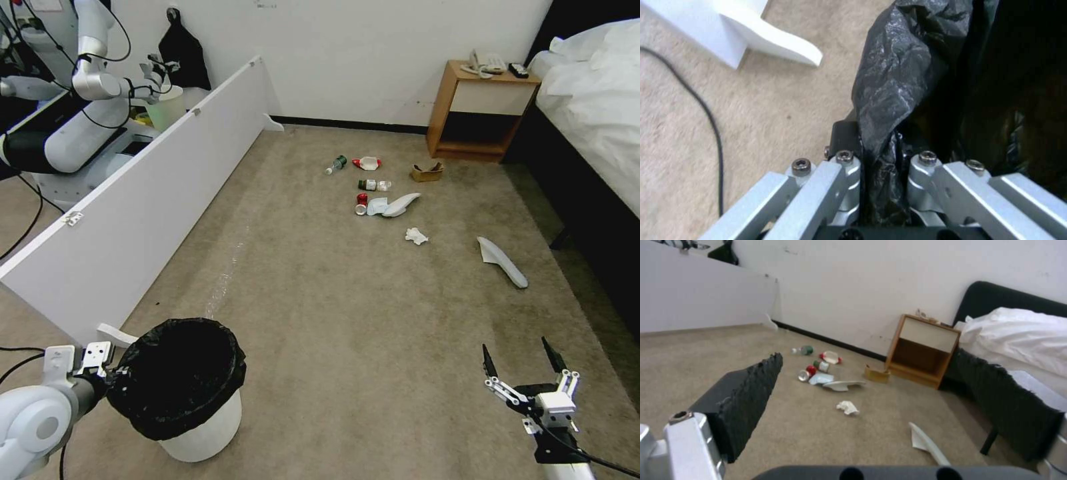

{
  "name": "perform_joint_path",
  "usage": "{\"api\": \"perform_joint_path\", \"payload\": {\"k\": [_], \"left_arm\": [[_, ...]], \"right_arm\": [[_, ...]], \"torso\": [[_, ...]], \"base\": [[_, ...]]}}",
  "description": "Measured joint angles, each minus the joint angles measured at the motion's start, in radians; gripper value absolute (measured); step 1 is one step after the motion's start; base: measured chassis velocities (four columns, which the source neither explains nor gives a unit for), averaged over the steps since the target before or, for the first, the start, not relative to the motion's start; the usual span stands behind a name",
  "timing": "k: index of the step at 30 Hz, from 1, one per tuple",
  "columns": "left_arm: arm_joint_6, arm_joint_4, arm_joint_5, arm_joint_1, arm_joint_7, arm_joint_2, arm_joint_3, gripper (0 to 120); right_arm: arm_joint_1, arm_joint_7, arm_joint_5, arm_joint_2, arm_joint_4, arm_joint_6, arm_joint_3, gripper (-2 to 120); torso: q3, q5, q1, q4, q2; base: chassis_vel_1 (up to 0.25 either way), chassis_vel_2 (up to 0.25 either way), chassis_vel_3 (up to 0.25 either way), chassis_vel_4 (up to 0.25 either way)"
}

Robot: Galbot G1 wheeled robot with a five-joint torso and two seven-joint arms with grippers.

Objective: Pick up the trash bin and place the garbage on the floor into it.

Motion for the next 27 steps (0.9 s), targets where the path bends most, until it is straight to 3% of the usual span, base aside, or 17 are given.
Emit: {"api": "perform_joint_path", "payload": {"k": [6,12,16,19,22,27], "left_arm": [[-0.044,-0.036,0.097,-0.003,0.069,-0.036,-0.008,7],[-0.122,-0.140,0.216,-0.009,0.109,-0.093,-0.038,5],[-0.147,-0.203,0.250,0.005,0.129,-0.129,-0.051,5],[-0.149,-0.212,0.253,0.009,0.130,-0.134,-0.053,5],[-0.191,-0.259,0.316,0.036,0.163,-0.194,-0.065,5],[-0.248,-0.269,0.352,0.037,0.186,-0.222,-0.065,5]], "right_arm": [[-0.008,0.014,0.022,0.000,0.014,-0.013,0.007,100],[-0.013,0.025,0.049,0.000,0.031,-0.027,0.012,100],[-0.011,0.026,0.053,0.000,0.032,-0.029,0.013,100],[-0.010,0.026,0.053,0.000,0.033,-0.029,0.013,100],[-0.024,0.028,0.053,0.000,0.056,-0.026,0.018,100],[-0.029,0.028,0.059,0.000,0.062,-0.022,0.022,100]], "torso": [[0.000,-0.0011,0.000,-0.0006,0.000],[0.000,0.0001,0.000,0.0000,0.000],[0.000,0.0003,0.000,-0.0004,0.000],[0.000,0.0003,0.000,-0.0002,0.000],[0.000,0.0004,0.000,0.0001,0.000],[0.000,0.0004,0.000,0.0000,0.000]], "base": [[0.000,0.000,0.000,0.000],[0.000,0.000,0.000,0.000],[0.000,0.000,0.000,0.000],[0.000,0.000,0.000,0.000],[0.000,0.000,0.000,0.000],[0.000,0.000,0.000,0.000]]}}
